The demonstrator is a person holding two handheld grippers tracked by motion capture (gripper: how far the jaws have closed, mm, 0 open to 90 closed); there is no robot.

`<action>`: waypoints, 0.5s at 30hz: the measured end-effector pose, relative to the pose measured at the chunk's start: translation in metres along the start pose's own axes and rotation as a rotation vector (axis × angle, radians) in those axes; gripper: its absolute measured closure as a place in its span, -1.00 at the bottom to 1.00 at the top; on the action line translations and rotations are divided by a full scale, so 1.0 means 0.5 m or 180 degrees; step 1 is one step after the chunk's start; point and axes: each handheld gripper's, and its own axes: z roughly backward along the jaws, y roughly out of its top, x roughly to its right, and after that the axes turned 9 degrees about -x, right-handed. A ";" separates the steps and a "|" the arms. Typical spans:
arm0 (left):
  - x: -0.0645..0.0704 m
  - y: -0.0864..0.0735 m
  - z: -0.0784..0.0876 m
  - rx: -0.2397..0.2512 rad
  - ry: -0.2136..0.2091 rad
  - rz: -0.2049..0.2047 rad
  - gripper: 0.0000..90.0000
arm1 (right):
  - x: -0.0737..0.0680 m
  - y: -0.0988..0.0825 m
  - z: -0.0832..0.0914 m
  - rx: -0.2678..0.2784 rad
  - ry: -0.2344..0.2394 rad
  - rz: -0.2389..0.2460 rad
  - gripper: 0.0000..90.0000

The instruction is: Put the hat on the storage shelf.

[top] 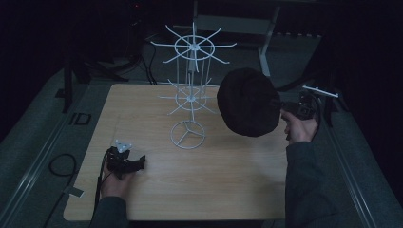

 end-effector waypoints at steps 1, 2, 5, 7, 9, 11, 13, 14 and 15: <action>0.000 0.000 0.000 0.0000 0.0000 0.0000 -0.67 | 0.000 0.001 0.000 0.0008 0.0033 -0.0019 0.76; 0.000 0.000 0.000 0.0001 0.0000 0.0000 -0.67 | 0.000 0.001 0.000 0.0017 0.0071 -0.0040 0.76; 0.000 0.000 0.000 0.0001 0.0000 0.0001 -0.67 | 0.000 0.003 0.000 0.0050 0.0154 -0.0092 0.76; 0.000 0.000 0.000 0.0001 0.0000 0.0001 -0.67 | 0.001 0.003 0.000 0.0060 0.0187 -0.0108 0.76; 0.000 0.000 0.000 0.0001 -0.0001 0.0002 -0.67 | 0.001 0.004 -0.002 0.0086 0.0258 -0.0161 0.76; 0.000 0.000 0.000 0.0002 0.0000 0.0001 -0.67 | 0.000 0.005 -0.003 0.0100 0.0291 -0.0195 0.76; 0.000 0.000 0.000 0.0002 -0.0001 0.0002 -0.67 | 0.001 0.006 -0.003 0.0113 0.0325 -0.0217 0.76; 0.000 0.000 0.000 0.0002 -0.0001 0.0002 -0.67 | 0.000 0.007 -0.004 0.0116 0.0333 -0.0222 0.76; 0.000 0.000 0.000 0.0003 -0.0001 0.0003 -0.67 | 0.000 0.007 -0.004 0.0120 0.0343 -0.0228 0.76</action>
